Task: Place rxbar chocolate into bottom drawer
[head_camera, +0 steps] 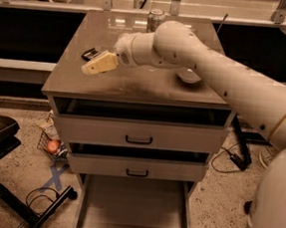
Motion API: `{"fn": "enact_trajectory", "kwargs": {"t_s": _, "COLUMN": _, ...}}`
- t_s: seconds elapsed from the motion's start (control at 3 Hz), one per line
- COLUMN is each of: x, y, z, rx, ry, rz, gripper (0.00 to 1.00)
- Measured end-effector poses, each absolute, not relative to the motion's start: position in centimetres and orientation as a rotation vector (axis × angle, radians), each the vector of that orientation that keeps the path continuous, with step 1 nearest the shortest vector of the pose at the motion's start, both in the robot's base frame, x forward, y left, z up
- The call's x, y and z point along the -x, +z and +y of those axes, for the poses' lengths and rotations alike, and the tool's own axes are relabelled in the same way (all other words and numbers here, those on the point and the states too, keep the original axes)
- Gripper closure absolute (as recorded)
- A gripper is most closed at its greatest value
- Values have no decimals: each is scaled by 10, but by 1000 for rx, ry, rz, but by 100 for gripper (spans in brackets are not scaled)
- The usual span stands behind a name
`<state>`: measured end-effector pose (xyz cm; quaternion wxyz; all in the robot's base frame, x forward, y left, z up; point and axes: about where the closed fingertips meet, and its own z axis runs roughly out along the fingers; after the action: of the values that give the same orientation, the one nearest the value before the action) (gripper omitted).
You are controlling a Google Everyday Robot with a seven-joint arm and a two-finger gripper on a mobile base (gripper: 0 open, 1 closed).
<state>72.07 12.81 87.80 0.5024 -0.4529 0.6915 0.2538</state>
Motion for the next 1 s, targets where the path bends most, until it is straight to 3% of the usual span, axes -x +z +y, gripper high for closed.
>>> {"fn": "enact_trajectory", "kwargs": {"t_s": 1.0, "x": -749, "y": 828, "z": 177, "rx": 1147, "ry": 701, "rz": 1725, "gripper": 0}}
